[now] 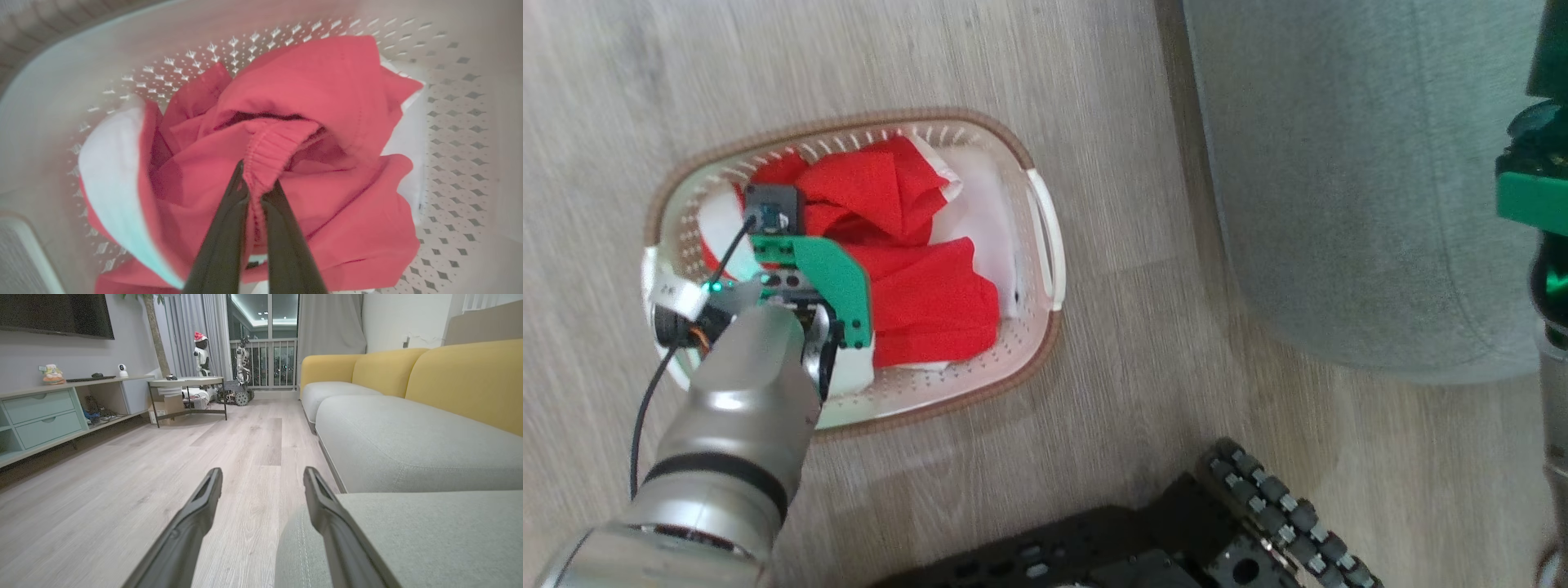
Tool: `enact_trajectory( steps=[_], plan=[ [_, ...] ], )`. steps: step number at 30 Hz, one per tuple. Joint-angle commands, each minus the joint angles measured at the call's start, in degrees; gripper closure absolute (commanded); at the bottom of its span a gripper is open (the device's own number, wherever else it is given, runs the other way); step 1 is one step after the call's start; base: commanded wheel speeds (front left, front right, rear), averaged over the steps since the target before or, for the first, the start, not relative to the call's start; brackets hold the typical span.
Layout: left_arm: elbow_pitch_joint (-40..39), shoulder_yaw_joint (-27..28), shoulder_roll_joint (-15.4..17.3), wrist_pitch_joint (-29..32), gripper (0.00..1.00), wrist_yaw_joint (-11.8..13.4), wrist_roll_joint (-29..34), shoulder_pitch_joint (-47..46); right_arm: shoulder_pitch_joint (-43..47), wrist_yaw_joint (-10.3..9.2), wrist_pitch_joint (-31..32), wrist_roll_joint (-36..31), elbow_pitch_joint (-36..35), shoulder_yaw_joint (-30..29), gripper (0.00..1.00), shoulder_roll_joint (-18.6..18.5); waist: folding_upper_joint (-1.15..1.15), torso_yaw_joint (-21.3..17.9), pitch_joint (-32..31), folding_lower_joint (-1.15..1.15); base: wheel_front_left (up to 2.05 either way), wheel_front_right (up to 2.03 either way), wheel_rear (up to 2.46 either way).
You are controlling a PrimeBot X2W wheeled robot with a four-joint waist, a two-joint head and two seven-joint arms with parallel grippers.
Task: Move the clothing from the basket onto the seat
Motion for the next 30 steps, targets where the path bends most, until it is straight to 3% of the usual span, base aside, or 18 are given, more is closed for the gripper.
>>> enact_trajectory(
  steps=[1, 17, 24, 30],
  plan=[
    [-0.5, 1.0, 0.7, -1.1, 1.0, -0.4, -0.5, 2.4, 1.1, -0.01, -0.3, -0.2, -1.4, 0.4, 0.0, -0.7, 0.0, 0.5, -2.1, 0.0, 0.0, 0.0, 0.0],
    [-3.6, -3.4, 0.0, -10.0, 1.0, -7.8, -7.2, 13.9, 9.2, -0.01, -0.3, -2.3, 3.9, 3.7, 0.0, 1.1, 0.0, 4.0, -25.5, 0.0, 0.0, 0.0, 0.0],
    [-8.0, -6.0, 0.0, -12.1, 1.0, -9.0, -10.0, 18.6, 14.3, -0.01, -0.3, -3.7, 5.9, 5.7, 0.0, 2.3, 0.0, 6.4, -34.6, 0.0, 0.0, 0.0, 0.0],
    [-16.1, -4.4, 0.2, -12.4, 1.0, -8.6, -10.1, 20.9, 17.6, -0.01, -0.3, -4.6, 6.6, 5.7, 0.0, 3.3, 0.0, 8.1, -39.3, 0.0, 0.0, 0.0, 0.0]
  ],
)
